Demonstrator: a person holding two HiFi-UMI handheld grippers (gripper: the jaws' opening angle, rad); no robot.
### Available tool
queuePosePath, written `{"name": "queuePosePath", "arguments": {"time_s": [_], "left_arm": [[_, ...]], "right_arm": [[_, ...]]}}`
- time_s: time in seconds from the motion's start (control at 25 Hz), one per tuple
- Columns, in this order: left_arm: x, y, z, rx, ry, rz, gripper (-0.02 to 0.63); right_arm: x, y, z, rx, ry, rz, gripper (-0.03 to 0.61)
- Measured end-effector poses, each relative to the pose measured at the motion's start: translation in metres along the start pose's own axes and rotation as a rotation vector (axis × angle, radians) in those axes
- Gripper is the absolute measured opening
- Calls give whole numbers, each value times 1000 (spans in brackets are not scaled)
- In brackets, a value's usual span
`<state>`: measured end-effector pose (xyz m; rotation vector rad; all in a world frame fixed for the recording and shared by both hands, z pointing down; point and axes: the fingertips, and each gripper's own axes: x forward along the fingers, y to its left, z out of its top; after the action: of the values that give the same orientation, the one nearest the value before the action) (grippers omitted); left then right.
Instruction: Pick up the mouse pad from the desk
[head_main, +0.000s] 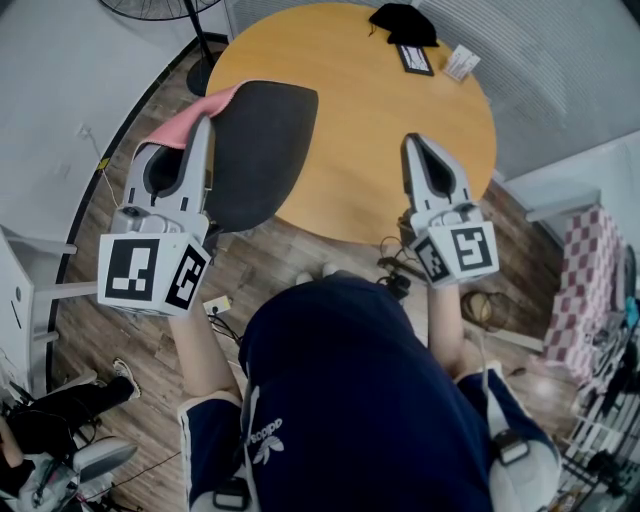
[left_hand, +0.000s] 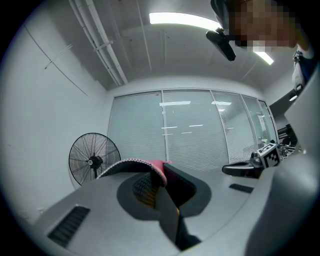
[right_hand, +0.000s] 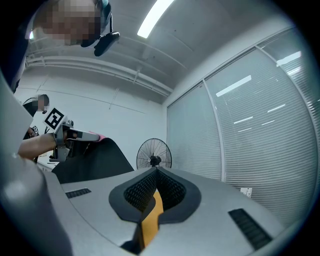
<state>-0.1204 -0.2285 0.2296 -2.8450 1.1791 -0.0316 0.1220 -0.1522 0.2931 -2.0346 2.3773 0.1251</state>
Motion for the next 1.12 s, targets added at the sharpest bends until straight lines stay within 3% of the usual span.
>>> {"name": "queuePosePath", "arguments": {"time_s": [1.12], "left_arm": [[-1,-3,-4,-7,11,-13,20]], "right_arm": [[0,7,-1,-34,16,20,3]]}}
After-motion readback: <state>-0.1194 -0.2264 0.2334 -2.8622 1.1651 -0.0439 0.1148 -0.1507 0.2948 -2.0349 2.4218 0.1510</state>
